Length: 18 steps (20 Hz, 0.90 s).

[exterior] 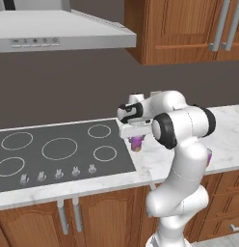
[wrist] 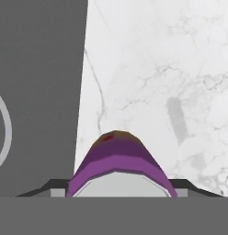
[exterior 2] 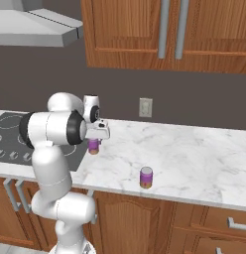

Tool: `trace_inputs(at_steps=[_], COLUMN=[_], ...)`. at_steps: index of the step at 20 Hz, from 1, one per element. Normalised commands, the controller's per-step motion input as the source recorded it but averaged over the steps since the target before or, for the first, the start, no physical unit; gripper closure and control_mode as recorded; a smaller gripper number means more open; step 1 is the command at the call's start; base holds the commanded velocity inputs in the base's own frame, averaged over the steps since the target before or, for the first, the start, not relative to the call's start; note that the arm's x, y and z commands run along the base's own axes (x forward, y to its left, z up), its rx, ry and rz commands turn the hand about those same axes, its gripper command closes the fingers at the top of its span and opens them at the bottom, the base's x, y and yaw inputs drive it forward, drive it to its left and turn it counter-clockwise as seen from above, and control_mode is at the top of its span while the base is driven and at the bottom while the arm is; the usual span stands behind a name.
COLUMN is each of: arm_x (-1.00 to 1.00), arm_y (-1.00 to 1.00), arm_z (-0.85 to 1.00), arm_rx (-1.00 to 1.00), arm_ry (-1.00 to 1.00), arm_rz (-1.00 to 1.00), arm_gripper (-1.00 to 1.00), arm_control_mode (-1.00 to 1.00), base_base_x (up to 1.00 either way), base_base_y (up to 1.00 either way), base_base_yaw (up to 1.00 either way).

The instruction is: Four empty soda cans are scattered around the kitchen. Gather all the cans and cluster them next to the stove for recycling.

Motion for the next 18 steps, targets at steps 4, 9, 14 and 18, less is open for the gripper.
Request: trace_inputs(at_steps=[4,9,14,18], arm_x=[-0.10,-0.09,-0.21,-0.33], arm_y=[0.00,0.00,0.00,0.00], arm_z=[0.11,0.11,0.01,0.07], arm_rx=[0.00,0.00,0.00,0.00], arm_ry=[0.00,-0.01,-0.04,-0.03], arm_rz=[-0.02,-0.03,-0.02,-0.02], arm_gripper=[-1.00,-1.00,-1.00,-1.00], arm_control_mode=[-1.00,-1.00,-1.00,-1.00], base_base_x=[0.00,0.00,0.00,0.00], base_base_y=[0.00,0.00,0.00,0.00], base_base_yaw=[0.00,0.00,0.00,0.00])
